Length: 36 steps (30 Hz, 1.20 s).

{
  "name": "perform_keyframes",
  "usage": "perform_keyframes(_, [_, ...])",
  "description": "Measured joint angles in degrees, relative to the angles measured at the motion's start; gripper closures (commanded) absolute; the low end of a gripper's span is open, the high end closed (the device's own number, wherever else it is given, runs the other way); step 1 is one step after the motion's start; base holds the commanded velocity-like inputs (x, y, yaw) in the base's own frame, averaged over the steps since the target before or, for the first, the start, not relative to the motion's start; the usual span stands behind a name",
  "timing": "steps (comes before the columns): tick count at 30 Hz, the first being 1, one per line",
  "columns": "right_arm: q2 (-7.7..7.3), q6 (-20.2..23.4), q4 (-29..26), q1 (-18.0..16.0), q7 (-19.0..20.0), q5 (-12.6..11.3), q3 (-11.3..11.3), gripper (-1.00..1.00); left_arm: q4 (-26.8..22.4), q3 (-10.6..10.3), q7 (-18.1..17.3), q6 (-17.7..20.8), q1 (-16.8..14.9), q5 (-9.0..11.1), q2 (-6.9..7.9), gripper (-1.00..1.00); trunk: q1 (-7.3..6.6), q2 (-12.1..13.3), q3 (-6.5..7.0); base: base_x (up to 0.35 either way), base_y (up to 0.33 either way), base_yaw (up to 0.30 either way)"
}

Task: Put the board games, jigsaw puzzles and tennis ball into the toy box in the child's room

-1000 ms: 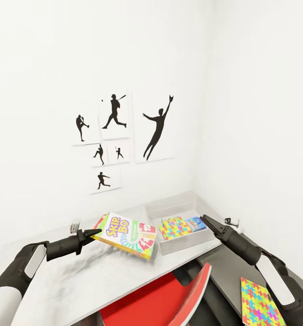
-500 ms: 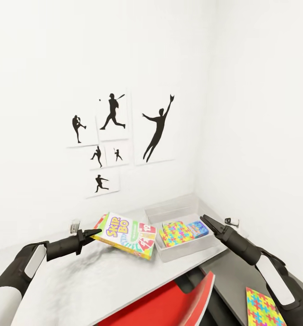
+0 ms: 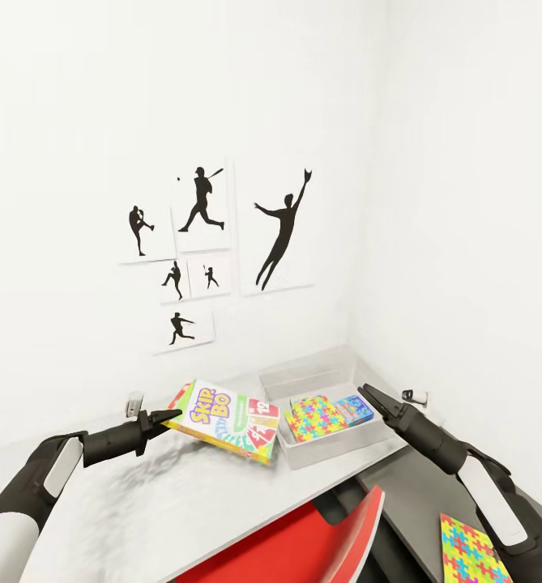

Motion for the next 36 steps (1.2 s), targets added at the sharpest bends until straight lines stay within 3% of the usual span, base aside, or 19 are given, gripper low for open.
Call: perform_keyframes(36, [-0.27, 0.27, 0.03, 0.0, -0.15, 0.07, -0.02, -1.0, 0.0, 0.25, 0.45, -0.04, 0.0, -0.09, 0.02, 1.0, 0.0, 0.0, 0.0, 0.0, 0.0, 0.0])
